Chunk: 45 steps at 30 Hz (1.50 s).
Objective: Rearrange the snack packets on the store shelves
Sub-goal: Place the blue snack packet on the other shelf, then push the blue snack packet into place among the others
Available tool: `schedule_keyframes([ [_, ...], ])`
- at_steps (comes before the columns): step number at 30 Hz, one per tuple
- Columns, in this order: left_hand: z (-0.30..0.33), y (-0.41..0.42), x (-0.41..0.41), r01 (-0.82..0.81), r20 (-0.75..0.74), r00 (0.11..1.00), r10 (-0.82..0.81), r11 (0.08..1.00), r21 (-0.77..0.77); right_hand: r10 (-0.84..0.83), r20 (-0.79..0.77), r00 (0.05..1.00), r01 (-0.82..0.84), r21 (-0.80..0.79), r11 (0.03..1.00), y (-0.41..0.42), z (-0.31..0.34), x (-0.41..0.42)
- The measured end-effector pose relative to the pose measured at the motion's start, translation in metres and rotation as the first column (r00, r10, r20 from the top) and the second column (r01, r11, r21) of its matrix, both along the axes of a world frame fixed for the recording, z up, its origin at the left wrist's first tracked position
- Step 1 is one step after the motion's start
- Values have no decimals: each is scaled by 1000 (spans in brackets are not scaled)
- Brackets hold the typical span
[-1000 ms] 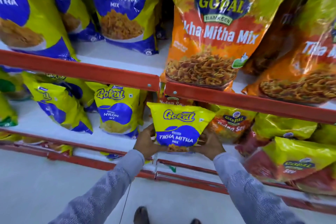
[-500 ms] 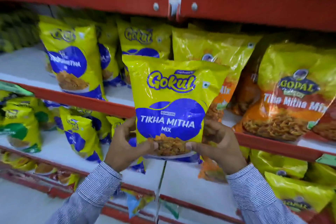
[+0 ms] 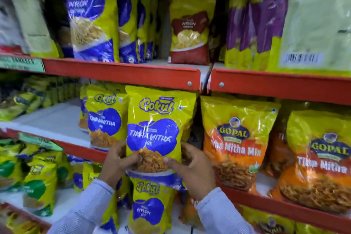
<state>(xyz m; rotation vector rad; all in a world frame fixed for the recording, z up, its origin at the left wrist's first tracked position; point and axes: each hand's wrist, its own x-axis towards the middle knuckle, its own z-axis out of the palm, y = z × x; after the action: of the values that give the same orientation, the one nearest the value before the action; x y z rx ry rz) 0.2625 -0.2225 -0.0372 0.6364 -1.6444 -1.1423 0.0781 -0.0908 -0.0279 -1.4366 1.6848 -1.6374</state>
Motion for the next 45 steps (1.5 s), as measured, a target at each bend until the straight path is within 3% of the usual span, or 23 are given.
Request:
schedule_keyframes([
  [4,10,-16,-23,25,10,1000,-25,1000,-10,-31,-8,999,31,-19,999,-27,1,-17],
  [9,-10,-48,-49,50,13,999,-52,991,121,-128,15,992,127,26,992,-46,-16,-29],
  [14,-36,-54,-49,67,84,993,-78,991,119,-217,-106,971,229,123,966,-40,-33,-24],
  [16,-37,-57,-46,-4,140,990,4,1000,3,-310,-202,929,329,69,942,-34,-28,-14],
  [18,-19,-50,-44,-137,136,976,171,963,-234,-419,-337,843,404,-119,907,-26,-10,-2],
  [19,-6,-45,-44,-187,117,959,256,889,-418,-483,-447,753,413,-250,875,-26,2,2],
  [21,21,-36,-50,-201,99,913,396,648,-735,-551,-642,534,362,-416,835,-34,23,7],
  [23,26,-38,-59,-114,165,863,478,502,-857,-514,-749,418,354,-386,852,-50,29,7],
  [27,-2,-55,-68,40,354,743,568,491,-870,-371,-881,293,419,-231,878,-69,6,-10],
  [33,-2,-69,-68,56,397,694,601,505,-861,-319,-909,270,429,-182,884,-73,9,-29],
  [37,-7,-53,-63,-21,330,709,623,486,-874,-386,-883,266,414,-257,873,-55,8,-24],
  [41,-30,-35,-59,27,316,710,630,424,-905,-544,-826,149,501,-411,762,-12,-7,-31],
  [45,-40,-28,-72,15,369,653,661,475,-880,-490,-865,109,592,-340,731,1,-15,-57],
])
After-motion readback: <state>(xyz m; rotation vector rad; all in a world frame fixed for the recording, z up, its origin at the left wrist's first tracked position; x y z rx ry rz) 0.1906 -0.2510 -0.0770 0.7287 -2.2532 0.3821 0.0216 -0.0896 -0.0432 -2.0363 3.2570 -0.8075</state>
